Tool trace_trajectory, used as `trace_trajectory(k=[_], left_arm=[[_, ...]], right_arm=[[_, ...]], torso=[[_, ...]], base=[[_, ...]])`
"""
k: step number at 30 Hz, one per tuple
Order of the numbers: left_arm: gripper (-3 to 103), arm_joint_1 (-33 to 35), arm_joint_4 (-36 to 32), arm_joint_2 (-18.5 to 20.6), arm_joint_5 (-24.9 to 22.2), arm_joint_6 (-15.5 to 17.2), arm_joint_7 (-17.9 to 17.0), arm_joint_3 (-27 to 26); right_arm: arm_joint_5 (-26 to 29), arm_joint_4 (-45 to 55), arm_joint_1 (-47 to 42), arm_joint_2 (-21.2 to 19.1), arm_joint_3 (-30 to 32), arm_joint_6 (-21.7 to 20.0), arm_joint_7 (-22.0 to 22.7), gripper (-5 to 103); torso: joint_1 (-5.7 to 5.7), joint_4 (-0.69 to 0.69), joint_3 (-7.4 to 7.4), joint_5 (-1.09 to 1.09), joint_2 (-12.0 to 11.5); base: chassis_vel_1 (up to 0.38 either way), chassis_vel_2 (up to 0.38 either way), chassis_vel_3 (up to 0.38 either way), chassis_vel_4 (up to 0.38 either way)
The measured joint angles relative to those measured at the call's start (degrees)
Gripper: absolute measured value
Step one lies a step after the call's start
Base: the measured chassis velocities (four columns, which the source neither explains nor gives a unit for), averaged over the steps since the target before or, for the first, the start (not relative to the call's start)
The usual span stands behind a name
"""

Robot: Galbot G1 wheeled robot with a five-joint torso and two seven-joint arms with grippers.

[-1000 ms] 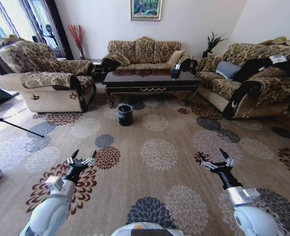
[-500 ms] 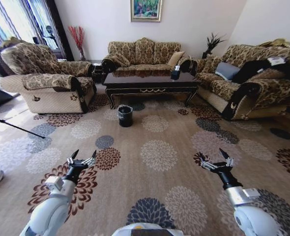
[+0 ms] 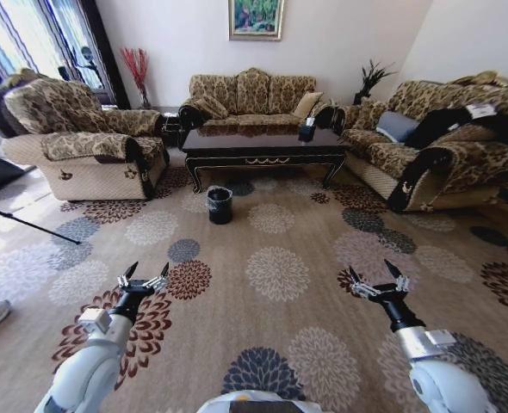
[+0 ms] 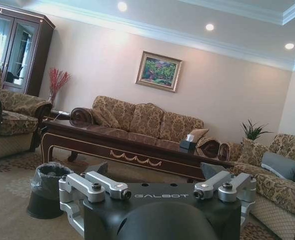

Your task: Move to the front of the table and pick up the trash from the floor, then place it into the trash bin.

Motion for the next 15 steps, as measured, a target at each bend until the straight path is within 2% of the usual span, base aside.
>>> trace_trajectory(k=[15], left_arm=[[100,0.0,0.0,0.0,0.0,0.0,0.0,0.0]], right_arm=[[0.0,0.0,0.0,0.0,0.0,0.0,0.0,100]], torso=[[1.5,0.0,2.05,0.0,3.54]], base=[[0.0,0.0,0.0,0.0]])
